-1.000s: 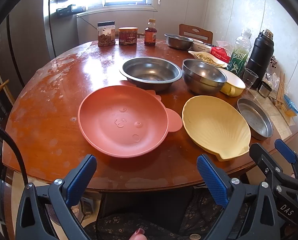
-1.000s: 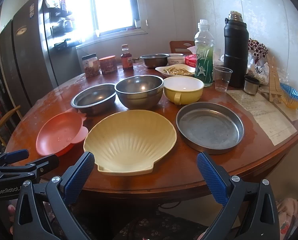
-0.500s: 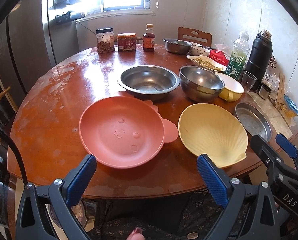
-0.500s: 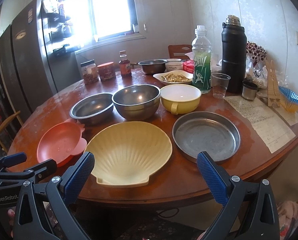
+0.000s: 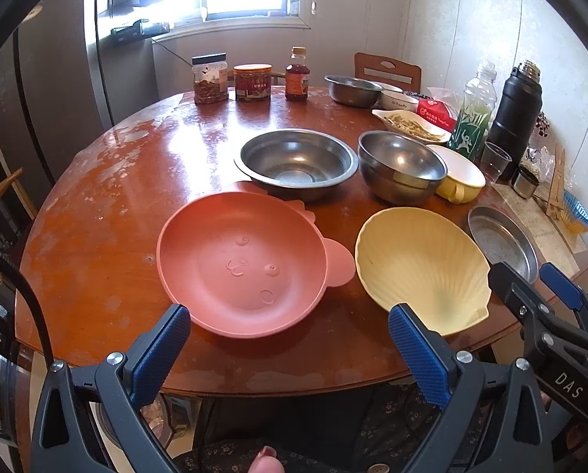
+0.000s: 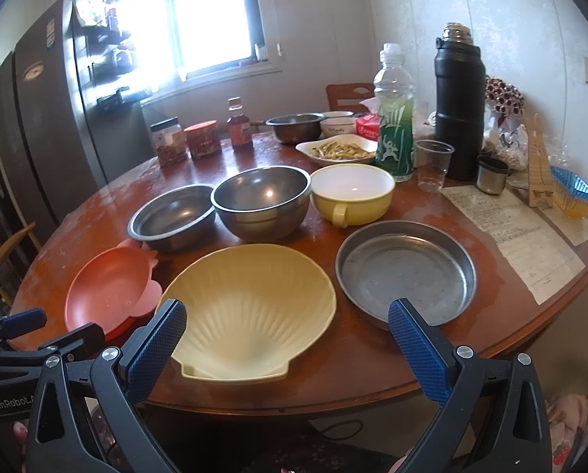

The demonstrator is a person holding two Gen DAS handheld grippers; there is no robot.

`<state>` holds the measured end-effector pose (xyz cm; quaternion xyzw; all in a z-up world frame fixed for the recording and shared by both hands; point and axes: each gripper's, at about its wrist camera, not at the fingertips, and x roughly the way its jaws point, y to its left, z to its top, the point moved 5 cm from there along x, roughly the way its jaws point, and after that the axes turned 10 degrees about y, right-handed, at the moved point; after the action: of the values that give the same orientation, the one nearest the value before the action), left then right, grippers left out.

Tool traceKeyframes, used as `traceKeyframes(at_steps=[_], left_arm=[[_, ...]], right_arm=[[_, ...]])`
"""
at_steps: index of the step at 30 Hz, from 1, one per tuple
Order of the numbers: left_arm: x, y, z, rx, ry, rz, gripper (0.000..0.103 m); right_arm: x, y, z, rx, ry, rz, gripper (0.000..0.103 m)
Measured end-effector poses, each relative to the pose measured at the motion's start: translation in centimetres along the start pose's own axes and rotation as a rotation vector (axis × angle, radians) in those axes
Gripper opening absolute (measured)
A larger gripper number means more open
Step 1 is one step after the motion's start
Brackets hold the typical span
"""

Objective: Organize plates and bowls
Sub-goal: 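Move the left tool toward the pink bear-eared plate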

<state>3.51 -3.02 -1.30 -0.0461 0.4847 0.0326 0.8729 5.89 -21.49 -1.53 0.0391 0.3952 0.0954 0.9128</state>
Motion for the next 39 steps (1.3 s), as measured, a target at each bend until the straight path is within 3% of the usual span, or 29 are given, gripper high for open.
traceKeyframes(at_steps=[24,32,39], left_arm=[[-0.1,0.8,0.5,-0.034,-0.014,-0.005,0.101],[-0.3,4.9,-0.1,-0.099,-0.008,0.002,0.102],[0.8,10.1,0.3,-0.156,0.029,0.011,0.101]], right_arm=[[-0.1,1.3,1.1,-0.03,-0.026,0.015,0.102],[0.6,4.6,0.8,-0.093,0.008,0.071,0.102],[2.0,9.4,-0.2,-0.171,0.095,0.163,0.102]])
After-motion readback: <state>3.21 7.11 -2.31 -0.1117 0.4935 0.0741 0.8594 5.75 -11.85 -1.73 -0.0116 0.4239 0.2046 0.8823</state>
